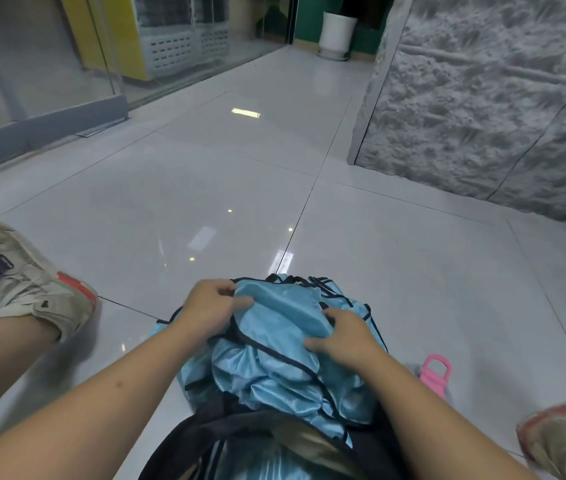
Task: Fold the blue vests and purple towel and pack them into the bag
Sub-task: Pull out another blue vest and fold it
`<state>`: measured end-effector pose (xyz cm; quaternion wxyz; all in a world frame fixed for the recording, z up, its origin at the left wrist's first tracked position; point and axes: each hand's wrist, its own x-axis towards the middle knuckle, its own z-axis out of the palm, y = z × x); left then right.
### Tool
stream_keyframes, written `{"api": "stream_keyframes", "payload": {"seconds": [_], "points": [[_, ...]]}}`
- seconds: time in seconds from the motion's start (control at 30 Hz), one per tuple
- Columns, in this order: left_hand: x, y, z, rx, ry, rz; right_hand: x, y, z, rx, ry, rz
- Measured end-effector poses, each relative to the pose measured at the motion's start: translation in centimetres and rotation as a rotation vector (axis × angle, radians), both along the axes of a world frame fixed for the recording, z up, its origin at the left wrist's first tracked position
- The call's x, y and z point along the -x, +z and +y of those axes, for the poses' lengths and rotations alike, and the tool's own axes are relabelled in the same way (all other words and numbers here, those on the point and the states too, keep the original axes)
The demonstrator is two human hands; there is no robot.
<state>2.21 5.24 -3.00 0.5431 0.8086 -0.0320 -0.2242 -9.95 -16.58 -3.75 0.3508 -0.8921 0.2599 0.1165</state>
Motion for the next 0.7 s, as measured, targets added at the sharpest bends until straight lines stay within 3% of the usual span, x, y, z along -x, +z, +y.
{"api": "stream_keyframes", "payload": {"seconds": [0.13,0.33,0.5,0.63,0.7], "points": [[-1.2,1.9,0.1,0.055,0.027,-0.059,-0.1,1.8,-0.6,0.037,0.085,0.077],[-2.4,7.4,-0.6,0.400,0.118,0.025,1.1,5.0,-2.4,0.014,0.081,0.150],[-3.5,11.6,-0.2,0.712,0.130,0.125,2.3,8.0,-3.5,-0.323,-0.104,-0.051],[-3.2,12.7,-0.3,0.740,0.135,0.114,1.9,10.4,-4.0,-0.393,-0.313,-0.289],[-2.9,12.6,-0.3,0.764,0.138,0.139,1.6,11.6,-4.1,-0.532,-0.405,-0.365]]}}
